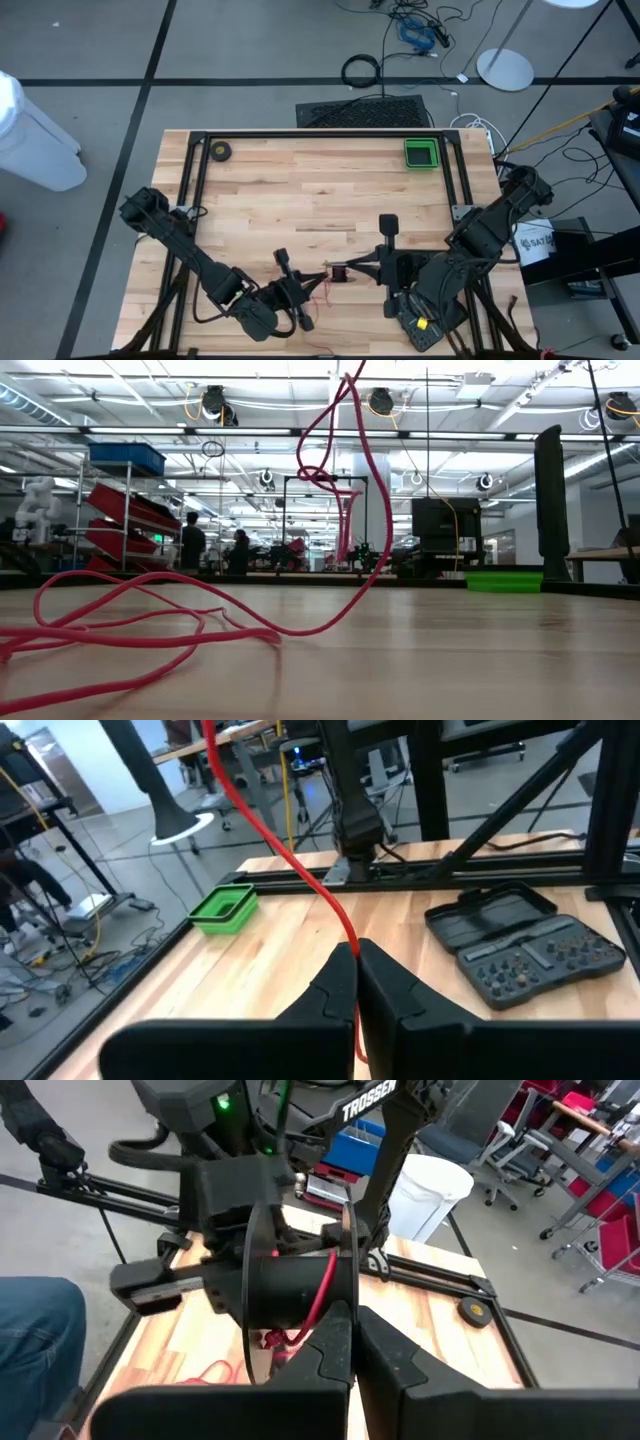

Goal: Coil cords
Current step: Coil the red wire on the black spool

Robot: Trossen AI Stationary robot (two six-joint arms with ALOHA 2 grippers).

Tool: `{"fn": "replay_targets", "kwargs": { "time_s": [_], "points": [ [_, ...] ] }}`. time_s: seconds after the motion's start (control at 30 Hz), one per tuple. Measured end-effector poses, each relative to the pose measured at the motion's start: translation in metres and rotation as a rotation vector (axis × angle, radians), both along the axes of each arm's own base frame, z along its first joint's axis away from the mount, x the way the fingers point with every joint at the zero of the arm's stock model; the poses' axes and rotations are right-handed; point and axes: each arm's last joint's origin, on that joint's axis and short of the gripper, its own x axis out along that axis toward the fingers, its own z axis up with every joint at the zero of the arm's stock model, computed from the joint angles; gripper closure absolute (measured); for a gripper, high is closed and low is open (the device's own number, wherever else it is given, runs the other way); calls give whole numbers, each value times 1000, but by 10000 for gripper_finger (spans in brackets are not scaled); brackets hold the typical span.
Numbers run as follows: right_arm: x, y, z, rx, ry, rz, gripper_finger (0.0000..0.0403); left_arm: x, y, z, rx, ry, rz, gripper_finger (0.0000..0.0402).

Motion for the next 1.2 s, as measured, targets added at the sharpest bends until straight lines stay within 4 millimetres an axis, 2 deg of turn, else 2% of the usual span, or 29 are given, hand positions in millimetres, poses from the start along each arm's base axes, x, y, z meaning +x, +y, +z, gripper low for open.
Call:
{"fn": "replay_targets", "kwargs": {
  "time_s": [0.13, 0.3, 0.47, 0.67, 0.87, 1.2],
  "points": [
    [8, 7, -4, 8, -19, 2, 403, 4, 5, -4, -24, 2, 26, 400],
    [20, 10, -9, 11, -45, -19, 403, 14, 6, -20, -10, 31, 44, 400],
    [38, 13, -26, -38, -45, -156, 403, 20, 6, -25, -24, 11, 52, 401],
    [58, 11, -43, -86, -32, -234, 403, 19, 2, -21, -20, -9, 38, 401],
    [70, 5, -54, -133, -17, -312, 403, 16, -7, -13, -5, -56, 13, 401],
    [69, -2, -64, -183, 79, -315, 403, -3, -21, 8, 64, -106, 17, 401]
  ]
}}
